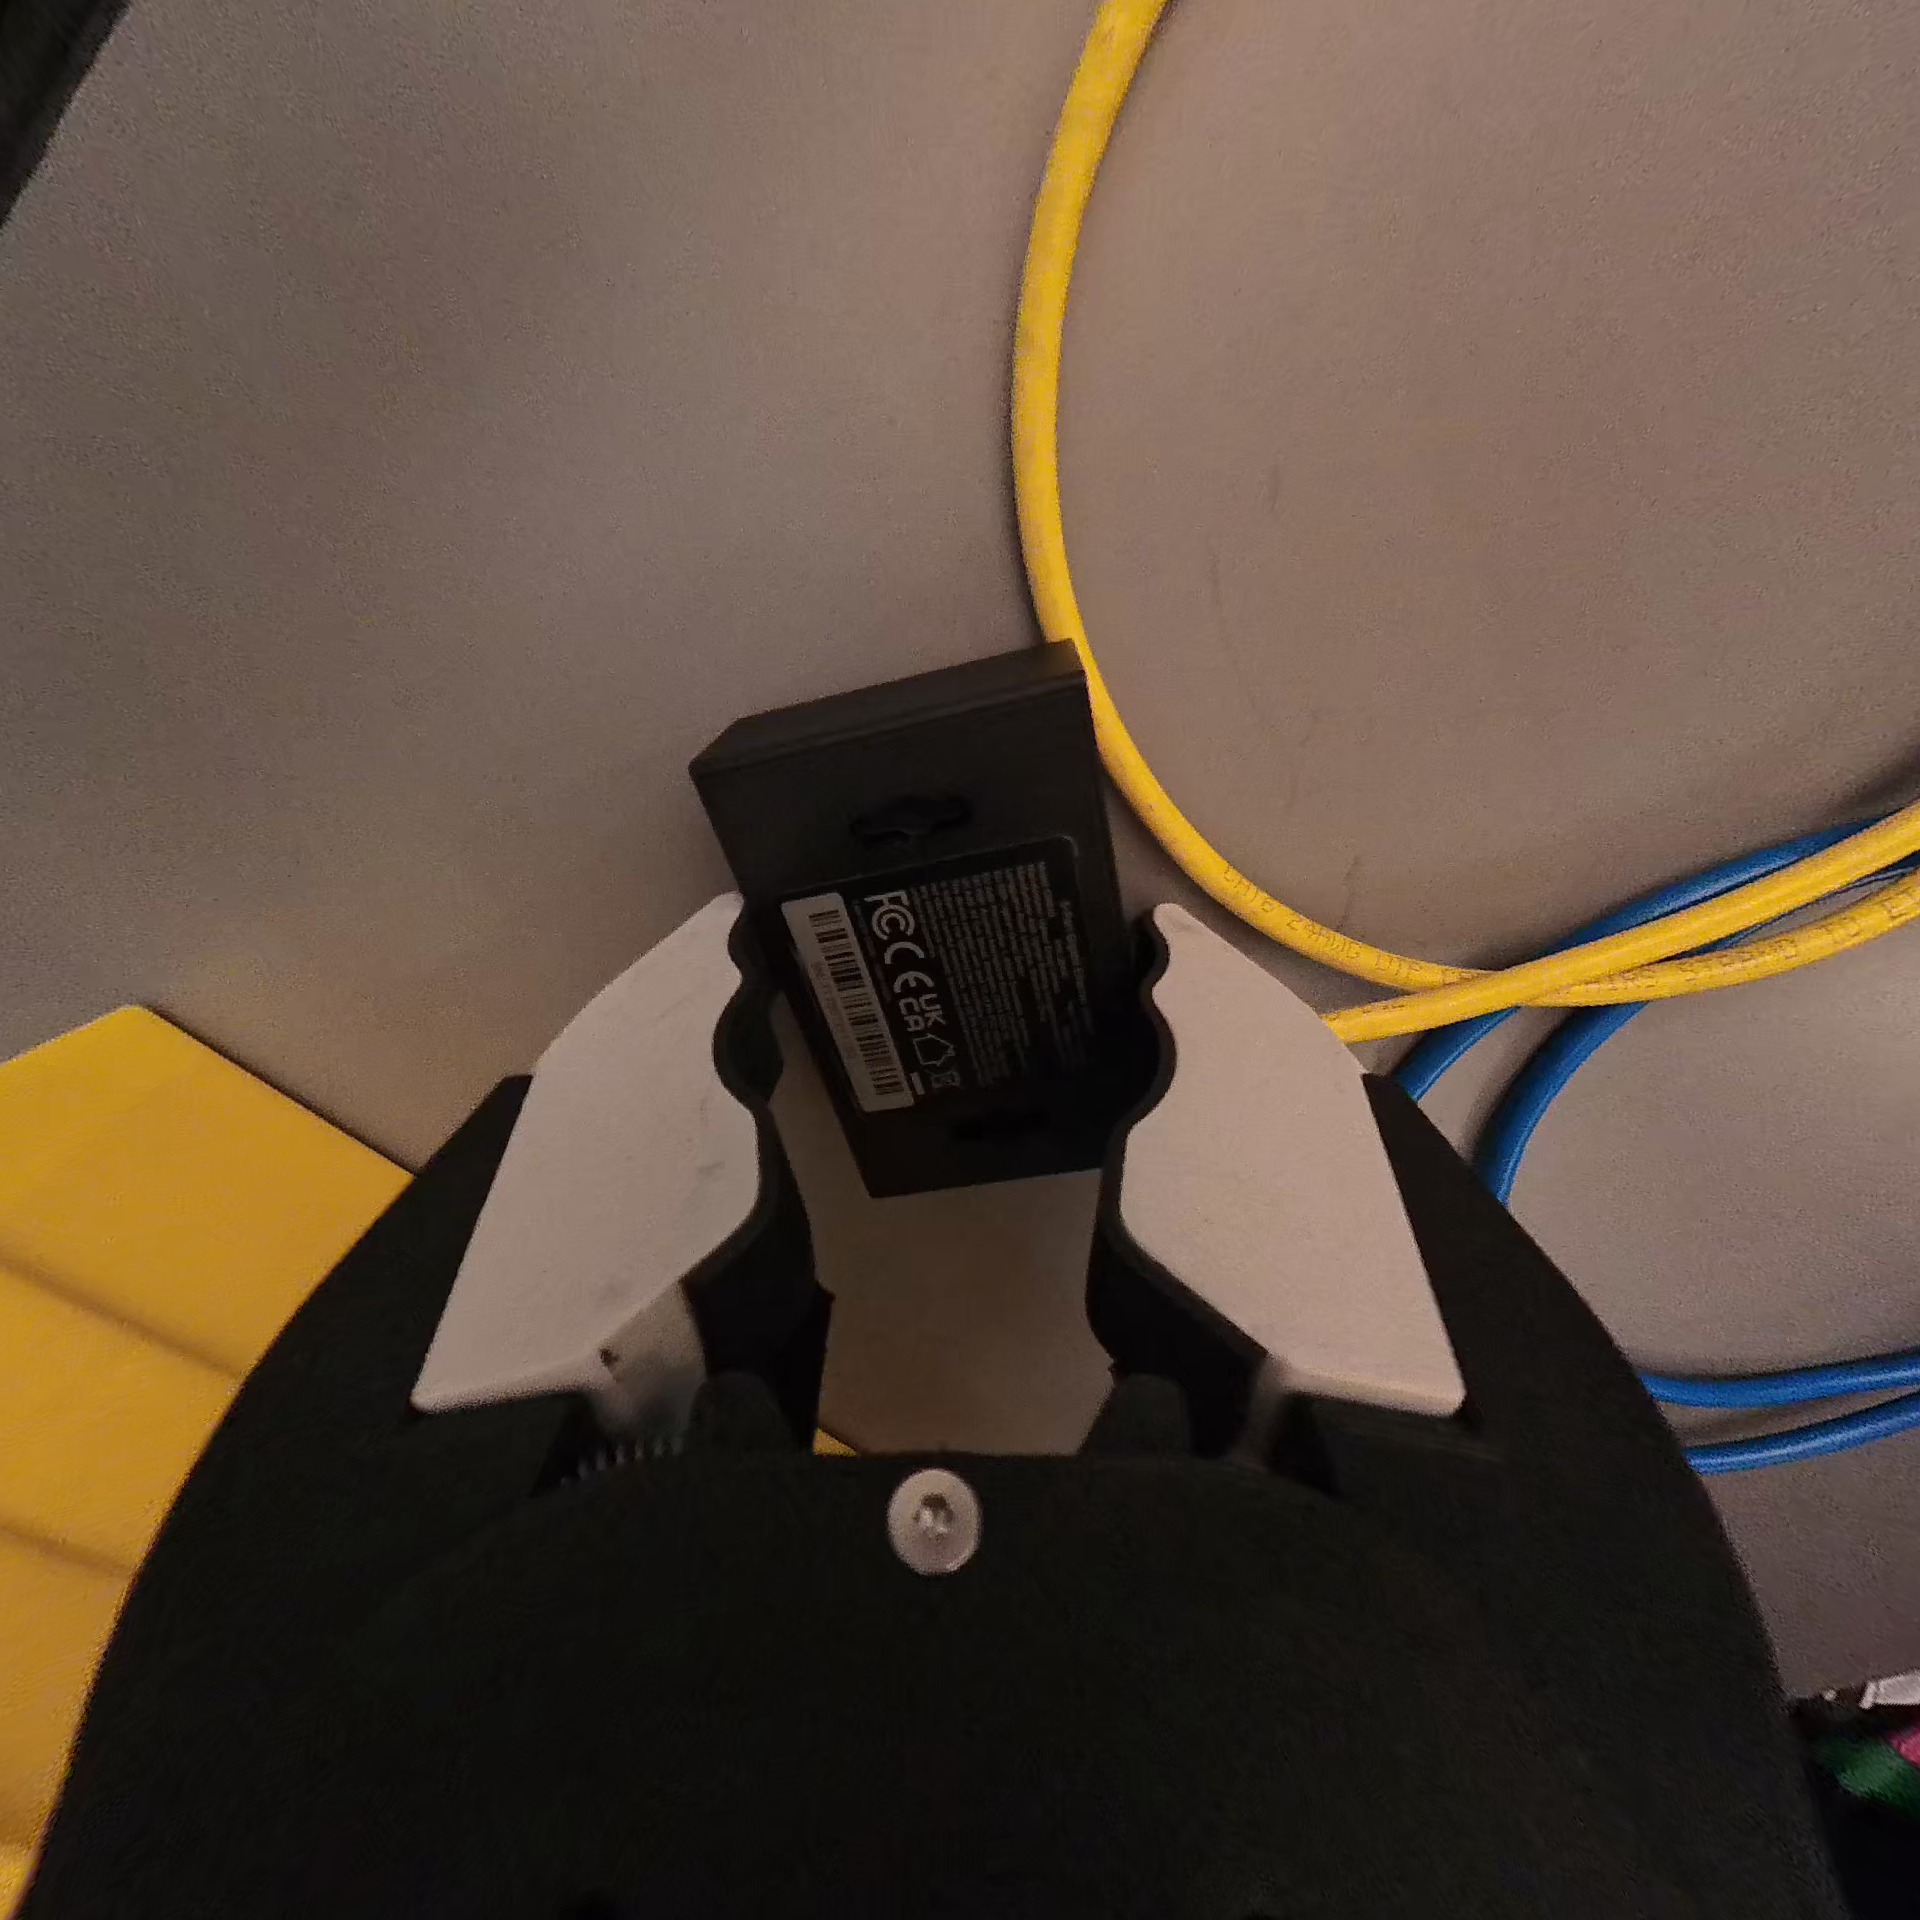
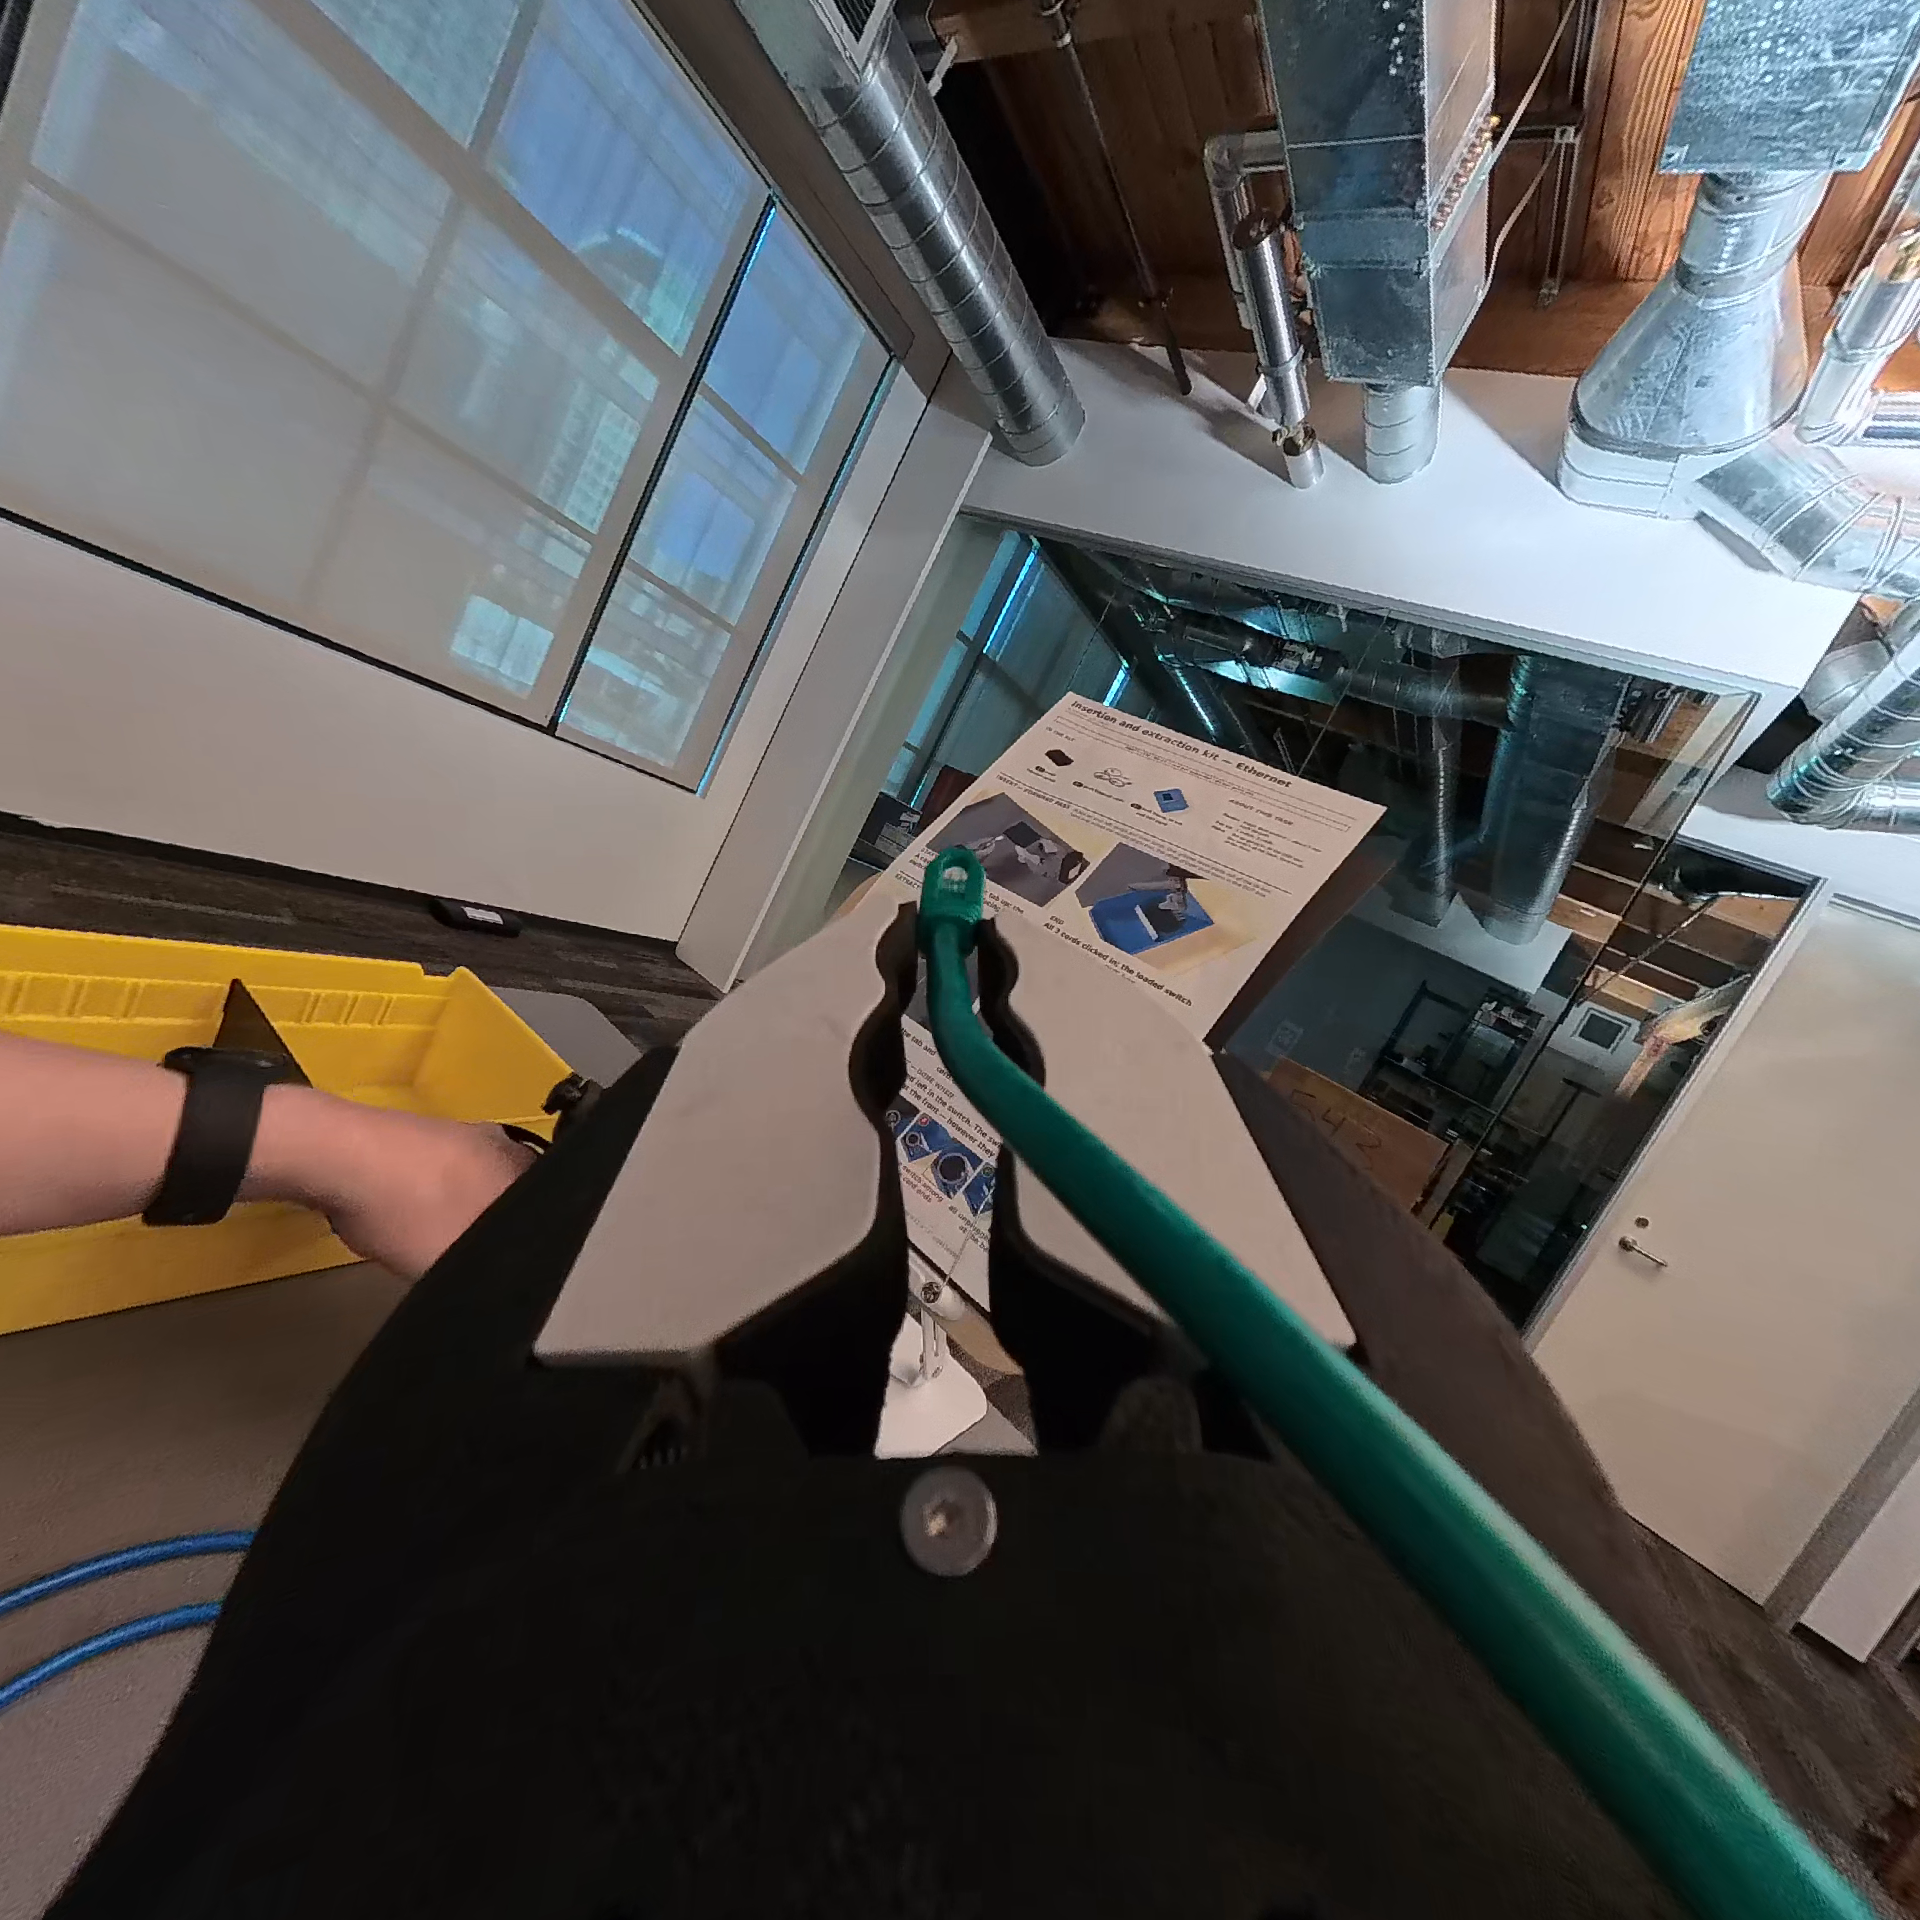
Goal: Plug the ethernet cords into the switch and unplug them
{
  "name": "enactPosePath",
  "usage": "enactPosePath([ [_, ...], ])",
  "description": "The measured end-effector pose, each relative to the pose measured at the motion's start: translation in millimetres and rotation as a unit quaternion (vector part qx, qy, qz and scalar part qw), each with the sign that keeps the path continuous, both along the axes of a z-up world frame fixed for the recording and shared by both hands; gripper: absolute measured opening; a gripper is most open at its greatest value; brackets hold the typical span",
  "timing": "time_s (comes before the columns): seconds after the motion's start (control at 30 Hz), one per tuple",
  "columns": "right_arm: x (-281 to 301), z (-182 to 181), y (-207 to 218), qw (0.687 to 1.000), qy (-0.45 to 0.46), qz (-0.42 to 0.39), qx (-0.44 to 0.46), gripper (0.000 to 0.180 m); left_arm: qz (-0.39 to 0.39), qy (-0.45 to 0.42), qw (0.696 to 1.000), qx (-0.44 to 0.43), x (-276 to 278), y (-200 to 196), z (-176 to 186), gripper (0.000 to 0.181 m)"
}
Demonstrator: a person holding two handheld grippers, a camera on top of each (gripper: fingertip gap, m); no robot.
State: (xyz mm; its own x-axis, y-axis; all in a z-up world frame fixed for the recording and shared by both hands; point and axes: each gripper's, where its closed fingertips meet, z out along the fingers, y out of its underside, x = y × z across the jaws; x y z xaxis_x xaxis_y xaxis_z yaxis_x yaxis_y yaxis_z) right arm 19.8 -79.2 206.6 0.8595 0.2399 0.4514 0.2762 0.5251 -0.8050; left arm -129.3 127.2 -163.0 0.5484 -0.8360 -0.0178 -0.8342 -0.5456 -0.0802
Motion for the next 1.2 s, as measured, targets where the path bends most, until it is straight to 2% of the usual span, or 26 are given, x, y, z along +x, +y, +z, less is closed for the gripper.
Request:
enactPosePath([
  [0.1,2,0,0,1.0,0.003,0.0,0.0,0.012,0.01,-0.009,1.0,0.009,1,1,0,0.063],
  [0.27,5,-1,2,1.0,0.003,-0.003,-0.002,0.012,-0.01,-0.035,0.994,0.107,1,14,23,0.063],
  [0.43,4,-8,11,1.0,-0.005,-0.008,-0.008,0.012,-0.029,-0.115,0.971,0.205,11,7,90,0.063],
  [0.67,8,-14,18,0.999,-0.022,-0.032,-0.01,0.012,-0.04,-0.205,0.918,0.336,-6,-20,195,0.063],
  [0.87,19,-14,20,0.998,-0.02,-0.051,-0.008,0.012,-0.033,-0.266,0.871,0.412,-42,-36,247,0.062],
  [1.0,18,-16,22,0.997,-0.034,-0.063,-0.006,0.012,-0.045,-0.329,0.841,0.427,-44,-48,272,0.062],
  [1.2,-7,-14,16,0.996,-0.07,-0.054,0.008,0.012,-0.123,-0.44,0.809,0.369,-23,-84,290,0.062],
])
